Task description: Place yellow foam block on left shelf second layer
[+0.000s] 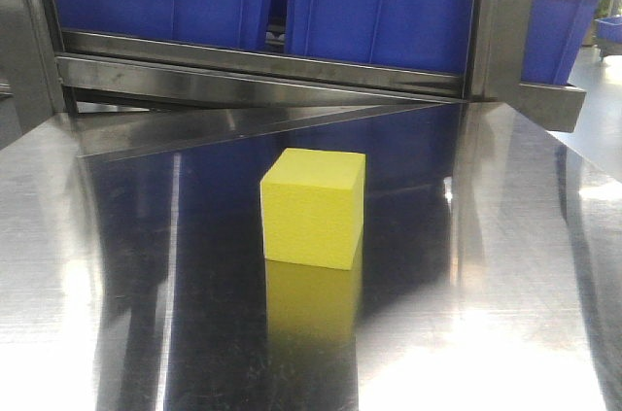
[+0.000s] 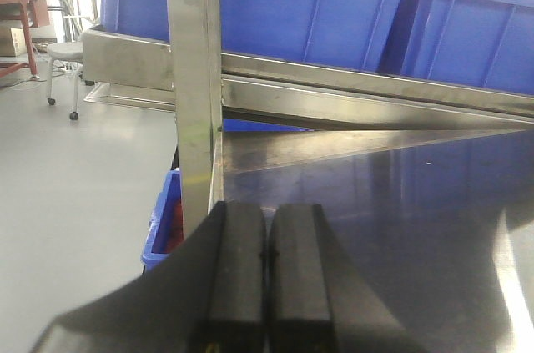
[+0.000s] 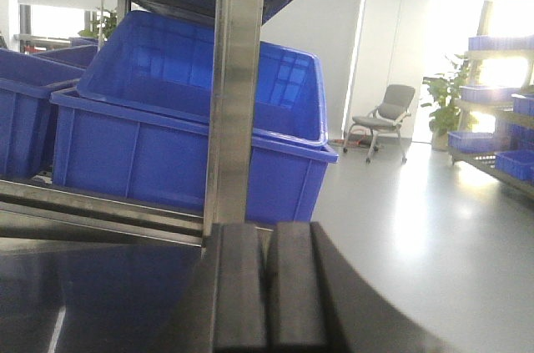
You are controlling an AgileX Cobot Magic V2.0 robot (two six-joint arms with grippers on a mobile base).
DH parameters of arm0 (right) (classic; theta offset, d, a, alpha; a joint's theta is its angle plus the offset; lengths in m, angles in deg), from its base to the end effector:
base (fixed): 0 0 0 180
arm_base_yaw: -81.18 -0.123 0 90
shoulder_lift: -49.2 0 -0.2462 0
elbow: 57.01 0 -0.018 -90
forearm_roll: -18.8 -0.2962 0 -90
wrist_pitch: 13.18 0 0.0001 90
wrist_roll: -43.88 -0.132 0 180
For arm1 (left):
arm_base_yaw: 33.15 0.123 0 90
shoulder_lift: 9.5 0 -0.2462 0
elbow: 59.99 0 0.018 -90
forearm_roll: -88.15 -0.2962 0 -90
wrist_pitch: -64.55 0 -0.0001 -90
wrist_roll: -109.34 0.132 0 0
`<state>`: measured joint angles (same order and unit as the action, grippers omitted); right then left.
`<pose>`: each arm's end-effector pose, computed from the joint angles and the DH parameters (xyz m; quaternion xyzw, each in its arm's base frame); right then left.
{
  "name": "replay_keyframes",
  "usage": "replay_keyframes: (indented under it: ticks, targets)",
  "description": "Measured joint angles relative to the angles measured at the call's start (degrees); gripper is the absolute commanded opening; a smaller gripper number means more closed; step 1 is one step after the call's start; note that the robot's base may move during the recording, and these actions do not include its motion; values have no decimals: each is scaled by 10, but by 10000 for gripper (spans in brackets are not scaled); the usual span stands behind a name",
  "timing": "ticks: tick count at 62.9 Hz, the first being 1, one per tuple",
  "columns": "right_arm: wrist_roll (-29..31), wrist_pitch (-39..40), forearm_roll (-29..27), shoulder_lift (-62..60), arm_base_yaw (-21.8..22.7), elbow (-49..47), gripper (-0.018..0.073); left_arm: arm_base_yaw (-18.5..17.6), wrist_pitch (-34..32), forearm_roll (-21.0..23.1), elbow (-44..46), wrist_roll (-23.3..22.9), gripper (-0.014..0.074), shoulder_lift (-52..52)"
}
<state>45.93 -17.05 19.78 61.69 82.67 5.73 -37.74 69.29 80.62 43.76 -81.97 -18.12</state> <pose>0.1710 -0.0046 0.2940 -0.0081 0.6367 -0.0308 0.7705 0.1815 -0.0131 0.2052 0.0010 0.7044 -0.0481 0.7081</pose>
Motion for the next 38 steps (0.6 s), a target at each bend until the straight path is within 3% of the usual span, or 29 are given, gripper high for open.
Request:
replay_keyframes:
  ticks: [14, 20, 26, 31, 38]
  targets:
    - [0, -136, -35, 136, -1, -121, 92, 0, 0, 0, 0, 0, 137, 0]
    - [0, -202, -59, 199, -2, -180, 232, 0, 0, 0, 0, 0, 137, 0]
    - [0, -255, -71, 246, -16, -225, 469, 0, 0, 0, 0, 0, 137, 0]
    - [0, -287, -73, 289, -35, -261, 594, 0, 0, 0, 0, 0, 137, 0]
    - [0, -331, -73, 349, -67, -303, 625, 0, 0, 0, 0, 0, 137, 0]
